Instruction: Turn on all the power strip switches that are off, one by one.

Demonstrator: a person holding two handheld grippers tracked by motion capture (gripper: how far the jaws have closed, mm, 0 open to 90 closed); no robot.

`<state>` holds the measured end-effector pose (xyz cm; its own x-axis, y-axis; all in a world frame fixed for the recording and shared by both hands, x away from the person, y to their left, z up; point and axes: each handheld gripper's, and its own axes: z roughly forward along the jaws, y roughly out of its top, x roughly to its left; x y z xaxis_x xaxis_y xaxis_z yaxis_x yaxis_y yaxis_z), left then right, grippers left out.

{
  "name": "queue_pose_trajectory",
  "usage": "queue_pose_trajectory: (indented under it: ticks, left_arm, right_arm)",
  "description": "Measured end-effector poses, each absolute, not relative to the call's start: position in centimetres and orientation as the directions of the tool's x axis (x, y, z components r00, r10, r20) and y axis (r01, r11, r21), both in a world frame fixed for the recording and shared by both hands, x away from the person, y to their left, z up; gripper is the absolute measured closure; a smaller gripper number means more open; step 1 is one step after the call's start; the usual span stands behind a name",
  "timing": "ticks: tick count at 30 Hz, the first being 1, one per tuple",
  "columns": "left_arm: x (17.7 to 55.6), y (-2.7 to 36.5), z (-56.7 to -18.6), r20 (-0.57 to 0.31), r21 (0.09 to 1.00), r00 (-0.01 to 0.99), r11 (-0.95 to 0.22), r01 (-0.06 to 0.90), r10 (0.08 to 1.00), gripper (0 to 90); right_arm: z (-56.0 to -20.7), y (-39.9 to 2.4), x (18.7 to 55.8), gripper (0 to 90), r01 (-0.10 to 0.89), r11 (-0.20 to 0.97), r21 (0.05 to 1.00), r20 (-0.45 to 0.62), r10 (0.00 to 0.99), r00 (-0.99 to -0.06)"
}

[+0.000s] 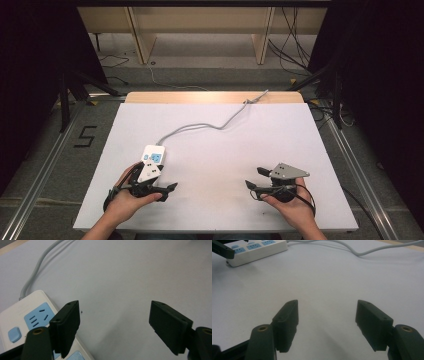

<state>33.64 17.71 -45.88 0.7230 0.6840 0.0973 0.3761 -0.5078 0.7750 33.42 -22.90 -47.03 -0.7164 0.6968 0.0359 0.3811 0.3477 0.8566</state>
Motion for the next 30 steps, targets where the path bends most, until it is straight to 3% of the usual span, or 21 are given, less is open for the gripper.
queue_pose_trajectory:
  ticks: [9, 11, 15, 18, 30]
  left_arm:
    - [33.5, 17.8, -45.5, 0.104, 0.784, 0.717, -0.5, 0.367, 0.689, 38.8]
    - [33.5, 17.8, -45.4, 0.102, 0.786, 0.708, -0.493, 0.374, 0.699, 48.0]
    - [33.7, 18.0, -45.1, 0.102, 0.78, 0.682, -0.484, 0.397, 0.724, 74.5]
    - [33.7, 18.1, -44.8, 0.114, 0.765, 0.672, -0.496, 0.41, 0.731, 87.1]
    - [34.2, 18.4, -44.0, 0.096, 0.72, 0.661, -0.511, 0.47, 0.744, 89.4]
  right_arm:
    - [-47.0, -22.8, 33.3, 36.0, 0.378, 0.348, 0.858, 0.032, 0.698, -0.715]
    - [-46.9, -22.8, 33.3, 36.0, 0.377, 0.348, 0.858, 0.032, 0.698, -0.715]
    - [-47.0, -22.9, 33.4, 35.9, 0.378, 0.349, 0.858, 0.03, 0.699, -0.714]
    - [-47.0, -22.9, 33.4, 36.0, 0.377, 0.348, 0.859, 0.03, 0.699, -0.714]
    - [-46.9, -22.9, 33.3, 35.9, 0.379, 0.347, 0.858, 0.031, 0.701, -0.713]
